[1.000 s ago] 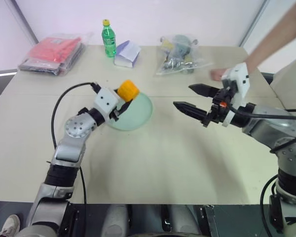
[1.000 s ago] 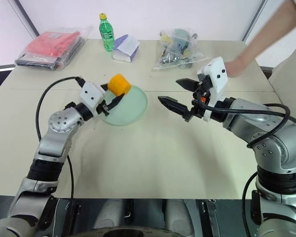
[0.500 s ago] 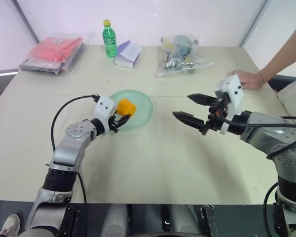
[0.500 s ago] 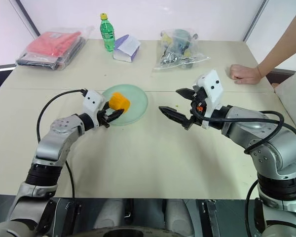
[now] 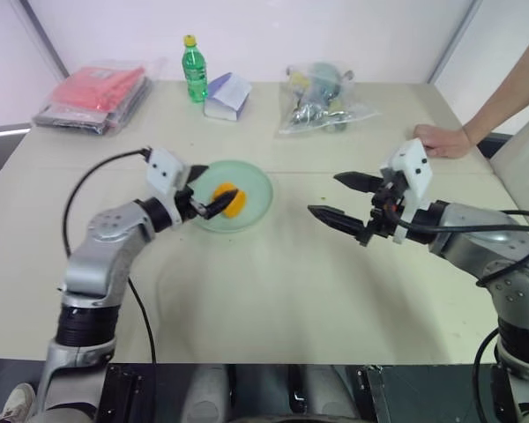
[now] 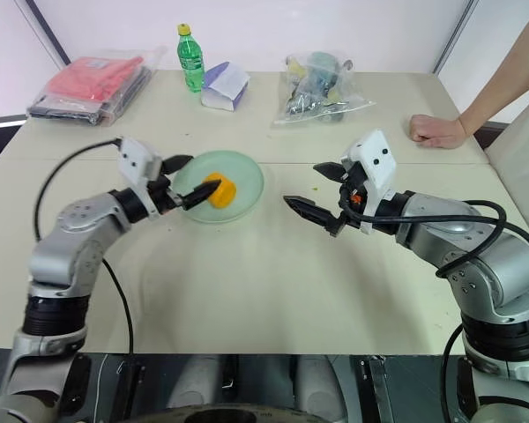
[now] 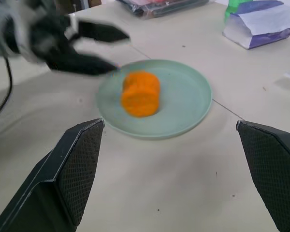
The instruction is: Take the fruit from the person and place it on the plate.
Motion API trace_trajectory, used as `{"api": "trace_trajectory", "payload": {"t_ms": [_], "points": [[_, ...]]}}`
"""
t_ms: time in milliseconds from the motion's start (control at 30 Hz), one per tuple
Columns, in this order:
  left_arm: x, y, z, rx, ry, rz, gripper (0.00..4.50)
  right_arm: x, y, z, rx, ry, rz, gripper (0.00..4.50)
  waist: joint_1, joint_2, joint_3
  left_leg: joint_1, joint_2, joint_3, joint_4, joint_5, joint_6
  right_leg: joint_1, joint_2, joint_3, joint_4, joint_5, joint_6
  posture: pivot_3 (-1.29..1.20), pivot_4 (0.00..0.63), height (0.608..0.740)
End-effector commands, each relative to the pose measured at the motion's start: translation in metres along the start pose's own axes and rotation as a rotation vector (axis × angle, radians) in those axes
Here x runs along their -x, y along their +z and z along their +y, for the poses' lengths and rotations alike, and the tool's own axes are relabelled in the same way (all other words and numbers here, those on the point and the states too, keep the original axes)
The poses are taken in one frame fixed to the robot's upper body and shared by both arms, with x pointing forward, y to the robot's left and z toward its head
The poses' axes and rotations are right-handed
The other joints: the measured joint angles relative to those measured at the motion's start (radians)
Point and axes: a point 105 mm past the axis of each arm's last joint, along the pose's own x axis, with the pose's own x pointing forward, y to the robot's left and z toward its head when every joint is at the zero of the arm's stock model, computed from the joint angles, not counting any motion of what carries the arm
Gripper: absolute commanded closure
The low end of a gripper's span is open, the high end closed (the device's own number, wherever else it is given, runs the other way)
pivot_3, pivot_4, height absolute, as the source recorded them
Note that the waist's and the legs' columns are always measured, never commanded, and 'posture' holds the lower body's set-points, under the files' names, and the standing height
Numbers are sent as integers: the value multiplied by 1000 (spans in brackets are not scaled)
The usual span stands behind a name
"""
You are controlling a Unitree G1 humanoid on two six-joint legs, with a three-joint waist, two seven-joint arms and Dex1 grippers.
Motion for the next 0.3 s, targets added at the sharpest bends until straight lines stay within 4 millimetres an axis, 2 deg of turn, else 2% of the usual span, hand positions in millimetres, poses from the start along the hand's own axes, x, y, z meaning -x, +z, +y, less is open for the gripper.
{"api": "trace_trajectory", "payload": {"t_ms": [33, 200, 300], "points": [[45, 30, -7, -80, -42, 21, 49, 1, 7, -3, 49, 27, -8, 0, -16, -3, 1, 0, 0, 0, 0, 0, 0, 0, 0, 0, 0, 0, 0, 0, 150, 731], [85, 27, 5, -121, -18, 146, 49, -2, -7, -12, 119, 49, 66, 0, -19, -2, 1, 0, 1, -1, -1, 0, 0, -1, 0, 0, 0, 0, 0, 0, 150, 731], [97, 29, 18, -144, 34, 169, 49, -4, -10, -17, 134, 58, 75, 0, -18, -2, 1, 0, 0, -1, -1, 0, 0, -1, 0, 0, 0, -1, -2, 0, 150, 731]]}}
